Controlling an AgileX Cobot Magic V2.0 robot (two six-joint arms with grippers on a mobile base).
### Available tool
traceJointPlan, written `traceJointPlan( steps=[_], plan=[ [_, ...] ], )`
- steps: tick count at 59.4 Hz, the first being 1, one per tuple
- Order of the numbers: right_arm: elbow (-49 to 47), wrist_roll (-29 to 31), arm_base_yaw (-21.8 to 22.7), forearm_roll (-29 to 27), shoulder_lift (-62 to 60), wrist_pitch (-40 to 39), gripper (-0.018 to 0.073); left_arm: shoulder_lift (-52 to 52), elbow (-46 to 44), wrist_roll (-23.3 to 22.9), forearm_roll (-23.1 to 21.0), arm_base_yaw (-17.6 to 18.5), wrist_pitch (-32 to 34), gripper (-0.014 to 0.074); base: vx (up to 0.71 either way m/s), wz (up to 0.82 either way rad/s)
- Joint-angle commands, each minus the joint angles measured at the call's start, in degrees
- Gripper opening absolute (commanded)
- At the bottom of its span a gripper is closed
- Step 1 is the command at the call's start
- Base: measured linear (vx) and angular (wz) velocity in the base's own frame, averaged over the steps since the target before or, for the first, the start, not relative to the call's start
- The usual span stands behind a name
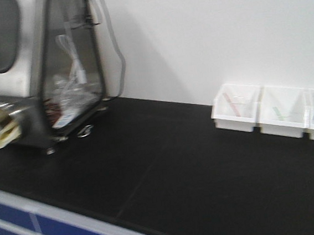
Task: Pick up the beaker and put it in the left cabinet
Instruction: 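Drive the base to the white cabinet holding the beaker in the right gripper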
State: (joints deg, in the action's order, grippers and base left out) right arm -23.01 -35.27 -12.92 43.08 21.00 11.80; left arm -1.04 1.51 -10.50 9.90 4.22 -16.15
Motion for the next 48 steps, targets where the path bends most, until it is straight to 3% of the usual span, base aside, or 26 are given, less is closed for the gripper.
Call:
traceJointPlan(
  steps=[1,48],
  plan=[
    [-1.80,0.26,0.40,1.37,0.37,-3.43,-0.0005,-0.57,-0.65,-0.24,0.08,-0.01,4.76,0.0004,-0.23,0.66],
    [-1.80,0.26,0.40,1.37,0.37,-3.43,-0.0005,-0.57,-0.65,-0.24,0.08,-0.01,4.76,0.0004,-0.11,0.59]
  ],
)
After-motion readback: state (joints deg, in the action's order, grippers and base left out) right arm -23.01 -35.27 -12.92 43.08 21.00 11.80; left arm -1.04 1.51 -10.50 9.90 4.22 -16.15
